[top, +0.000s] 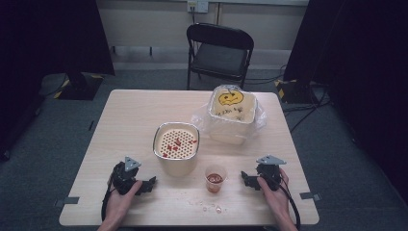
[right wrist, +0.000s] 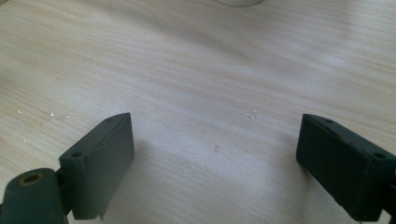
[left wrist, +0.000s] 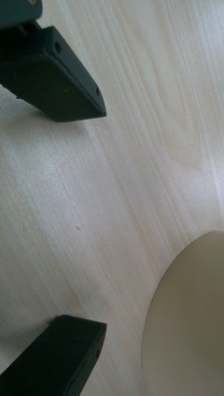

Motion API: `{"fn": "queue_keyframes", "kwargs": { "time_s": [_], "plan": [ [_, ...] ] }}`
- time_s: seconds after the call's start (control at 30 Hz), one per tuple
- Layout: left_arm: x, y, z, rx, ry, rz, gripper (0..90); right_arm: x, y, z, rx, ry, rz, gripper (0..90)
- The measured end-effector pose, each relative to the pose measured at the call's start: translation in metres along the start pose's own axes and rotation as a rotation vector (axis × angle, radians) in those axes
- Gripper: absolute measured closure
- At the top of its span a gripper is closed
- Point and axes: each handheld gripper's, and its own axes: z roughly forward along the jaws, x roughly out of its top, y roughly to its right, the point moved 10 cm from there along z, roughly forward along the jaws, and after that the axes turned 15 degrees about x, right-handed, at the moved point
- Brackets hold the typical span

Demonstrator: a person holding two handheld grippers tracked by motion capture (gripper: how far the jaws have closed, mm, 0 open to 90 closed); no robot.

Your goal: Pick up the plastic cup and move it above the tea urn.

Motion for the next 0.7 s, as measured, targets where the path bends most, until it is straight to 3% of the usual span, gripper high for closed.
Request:
{"fn": "queue_keyframes", "kwargs": {
  "time_s": [0.13,0.33,0.5,0.53,0.7],
  "plan": [
    [0.0,-0.002,0.0,-0.009,0.001,0.029,0.0,-0.001,0.0,-0.002,-0.013,0.004,-0.001,11.0],
    [0.0,-0.002,0.0,-0.009,0.001,0.029,0.0,0.001,-0.008,-0.002,-0.015,0.012,0.011,13.9],
    [0.0,-0.002,0.0,-0.009,0.001,0.029,0.0,0.004,-0.026,0.0,0.023,-0.005,-0.023,14.0],
    [0.0,-0.002,0.0,-0.007,0.001,0.031,0.0,0.004,-0.038,0.0,0.057,-0.016,-0.043,14.2],
    [0.0,-0.002,0.0,-0.007,0.001,0.03,0.0,0.004,-0.058,-0.005,0.137,-0.015,-0.064,14.5]
  ]
}}
